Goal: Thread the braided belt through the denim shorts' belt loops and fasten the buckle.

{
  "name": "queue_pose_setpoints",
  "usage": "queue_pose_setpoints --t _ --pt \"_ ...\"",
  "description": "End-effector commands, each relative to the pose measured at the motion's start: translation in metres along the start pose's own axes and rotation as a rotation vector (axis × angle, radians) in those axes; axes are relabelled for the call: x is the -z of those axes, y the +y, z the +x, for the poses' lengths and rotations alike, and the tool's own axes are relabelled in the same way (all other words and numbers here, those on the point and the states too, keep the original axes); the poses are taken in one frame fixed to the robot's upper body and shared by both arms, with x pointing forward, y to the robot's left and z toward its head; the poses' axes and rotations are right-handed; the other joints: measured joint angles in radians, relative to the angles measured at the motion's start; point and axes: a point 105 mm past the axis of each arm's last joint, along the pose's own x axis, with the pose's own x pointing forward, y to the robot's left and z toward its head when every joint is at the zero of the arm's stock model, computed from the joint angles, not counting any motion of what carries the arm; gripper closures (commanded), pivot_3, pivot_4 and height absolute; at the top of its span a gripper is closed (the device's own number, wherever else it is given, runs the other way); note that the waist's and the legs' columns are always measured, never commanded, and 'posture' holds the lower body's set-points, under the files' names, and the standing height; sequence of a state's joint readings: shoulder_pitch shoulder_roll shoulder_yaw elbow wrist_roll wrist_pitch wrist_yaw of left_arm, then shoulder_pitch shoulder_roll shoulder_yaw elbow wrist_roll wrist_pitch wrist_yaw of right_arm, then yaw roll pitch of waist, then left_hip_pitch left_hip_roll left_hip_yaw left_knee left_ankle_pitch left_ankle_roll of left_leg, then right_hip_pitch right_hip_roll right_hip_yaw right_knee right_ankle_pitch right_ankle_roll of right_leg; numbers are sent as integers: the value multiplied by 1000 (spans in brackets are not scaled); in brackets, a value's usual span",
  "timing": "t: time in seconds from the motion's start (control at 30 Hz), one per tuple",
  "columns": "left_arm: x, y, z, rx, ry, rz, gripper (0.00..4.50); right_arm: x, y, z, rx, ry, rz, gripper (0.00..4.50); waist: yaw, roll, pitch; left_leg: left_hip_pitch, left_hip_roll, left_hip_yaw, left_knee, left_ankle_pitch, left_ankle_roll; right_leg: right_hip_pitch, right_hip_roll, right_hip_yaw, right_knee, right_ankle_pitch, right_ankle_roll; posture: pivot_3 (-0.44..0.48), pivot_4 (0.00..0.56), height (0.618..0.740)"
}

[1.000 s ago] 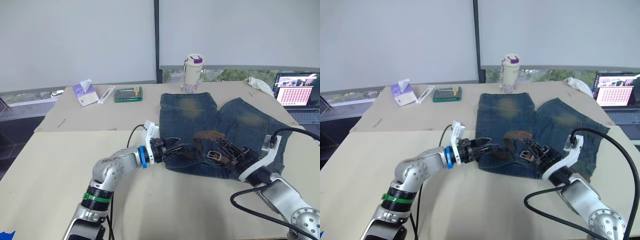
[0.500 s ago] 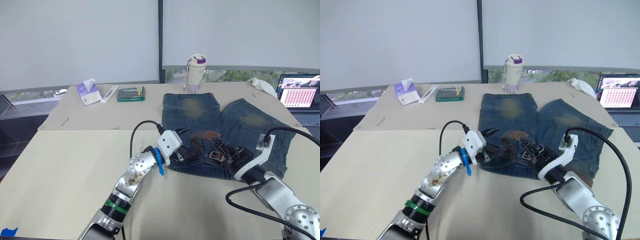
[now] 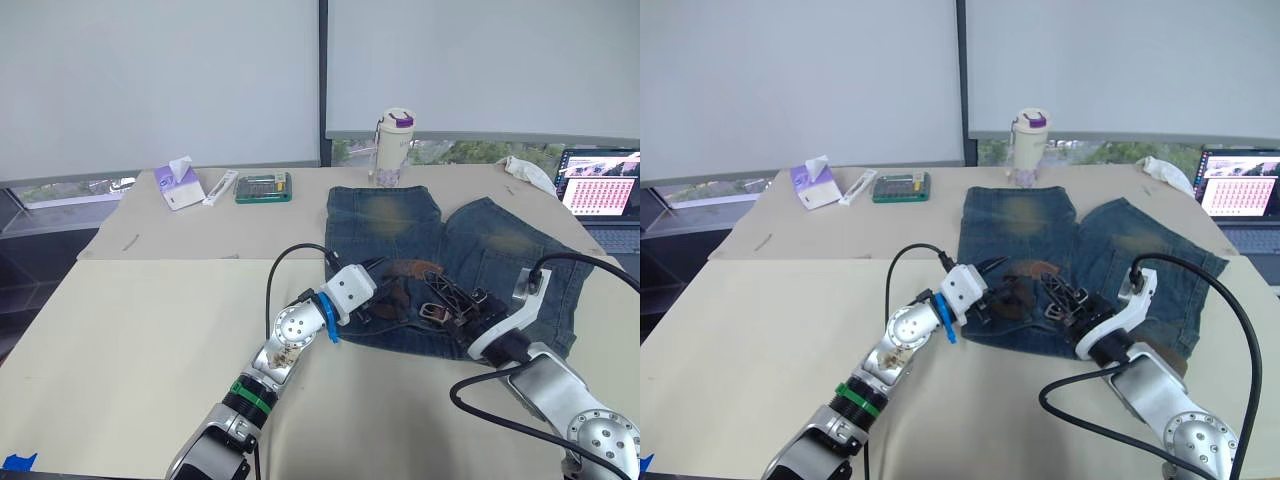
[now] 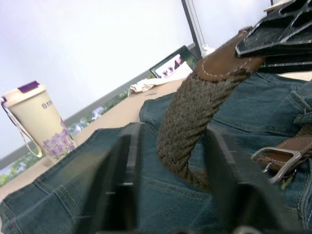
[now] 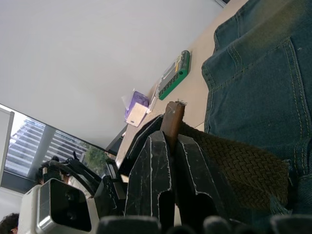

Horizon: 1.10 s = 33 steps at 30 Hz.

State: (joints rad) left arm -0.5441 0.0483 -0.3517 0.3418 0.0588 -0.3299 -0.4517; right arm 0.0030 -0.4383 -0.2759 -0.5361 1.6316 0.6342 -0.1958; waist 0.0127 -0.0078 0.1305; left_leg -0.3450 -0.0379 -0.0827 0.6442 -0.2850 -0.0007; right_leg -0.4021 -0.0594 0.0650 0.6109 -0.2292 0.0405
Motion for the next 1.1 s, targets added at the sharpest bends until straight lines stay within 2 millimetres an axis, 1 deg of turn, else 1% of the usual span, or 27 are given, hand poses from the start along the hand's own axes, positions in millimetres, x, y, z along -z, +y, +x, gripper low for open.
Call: queue_pose_setpoints --t 0.03,0.07,0.1,0.23,0.3,0.4,0.43,0.47,0.5,0.53,0.57,0.63,0.67,0.73,0.8,0.87,0.93,1.0,1.1 --pt "-25 9 9 1 -94 60 4097 -4 15 1 -54 -28 -14 4500 0 0 0 0 0 0 0 0 0 0 0 0 0 0 0 0 150 740" --pt "-24 9 9 0 -90 57 4388 -3 15 1 -57 -24 -16 4500 0 0 0 0 0 0 0 0 0 0 0 0 0 0 0 0 150 740" --pt "-24 9 9 -1 -86 56 4452 -3 15 1 -61 -20 -20 4500 -1 0 0 0 0 0 0 0 0 0 0 0 0 0 0 0 150 740" --pt "-18 8 8 2 -65 49 4452 0 16 0 -69 -3 -36 4500 -1 0 0 0 0 0 0 0 0 0 0 0 0 0 0 0 150 740" --pt "-15 11 5 -8 -49 22 4500 -3 18 -4 -82 -1 -86 3704 0 0 0 0 0 0 0 0 0 0 0 0 0 0 0 0 150 740" --pt "-7 25 -4 -49 -11 -55 4500 -10 13 -14 -73 33 -328 2754 -1 0 0 0 0 0 0 0 0 0 0 0 0 0 0 0 150 740" --pt "-5 28 -6 -53 -2 -65 4500 -10 8 -17 -51 56 -413 2383 -2 0 0 0 -1 0 0 0 0 0 0 0 0 0 0 0 150 740" --pt "-3 30 -9 -50 11 -75 4500 -11 0 -19 -13 75 -518 2041 -4 0 0 0 -1 0 0 0 0 0 1 0 0 0 1 0 150 740" --pt "2 32 -14 -39 28 -105 4500 -11 -14 -24 40 129 -654 1724 -4 0 0 0 -1 0 0 0 0 0 1 0 0 -1 2 0 150 740" --pt "5 33 -18 -30 40 -128 4500 -10 -24 -28 69 175 -750 1370 -4 0 0 1 -1 0 0 0 1 0 2 -1 0 -3 5 0 150 740" --pt "9 32 -29 21 48 -179 4500 -15 -37 -33 104 216 -899 1044 -5 0 0 1 -1 1 0 0 1 0 1 -1 0 -4 6 0 150 740" --pt "12 31 -46 90 55 -241 4500 -20 -49 -38 108 268 -1071 1044 -11 0 0 2 -1 1 0 0 1 0 2 -1 0 -4 7 0 150 740" --pt "13 32 -52 108 58 -258 4500 -21 -51 -40 96 282 -1115 1044 -16 0 0 6 0 1 0 0 1 0 2 -1 0 -4 7 0 150 740" --pt "12 34 -60 121 53 -302 4500 -23 -56 -41 84 299 -1162 1044 -23 -1 1 8 1 1 0 0 1 0 3 -1 1 -4 6 0 150 740" --pt "9 37 -67 127 39 -345 4500 -24 -61 -43 80 320 -1200 1044 -24 -2 1 8 2 1 0 0 1 0 3 -1 1 -2 3 0 150 740" --pt "9 50 -75 96 35 -357 4500 -23 -71 -47 71 388 -1245 1044 -24 -2 1 8 2 1 0 0 1 0 3 -1 0 0 0 0 150 740" --pt "9 59 -79 74 41 -343 4500 -20 -78 -49 61 436 -1274 1044 -24 -2 1 8 1 1 0 0 1 0 3 -1 0 0 0 0 150 740" --pt "7 71 -79 42 37 -339 4500 -12 -83 -47 29 495 -1284 1044 -24 -2 1 8 1 1 0 0 1 0 3 -1 0 0 0 0 150 740" --pt "6 79 -81 36 35 -328 4500 -4 -83 -40 -11 516 -1260 1044 -24 -2 1 9 1 1 0 0 1 0 3 -1 0 0 -1 0 150 740"
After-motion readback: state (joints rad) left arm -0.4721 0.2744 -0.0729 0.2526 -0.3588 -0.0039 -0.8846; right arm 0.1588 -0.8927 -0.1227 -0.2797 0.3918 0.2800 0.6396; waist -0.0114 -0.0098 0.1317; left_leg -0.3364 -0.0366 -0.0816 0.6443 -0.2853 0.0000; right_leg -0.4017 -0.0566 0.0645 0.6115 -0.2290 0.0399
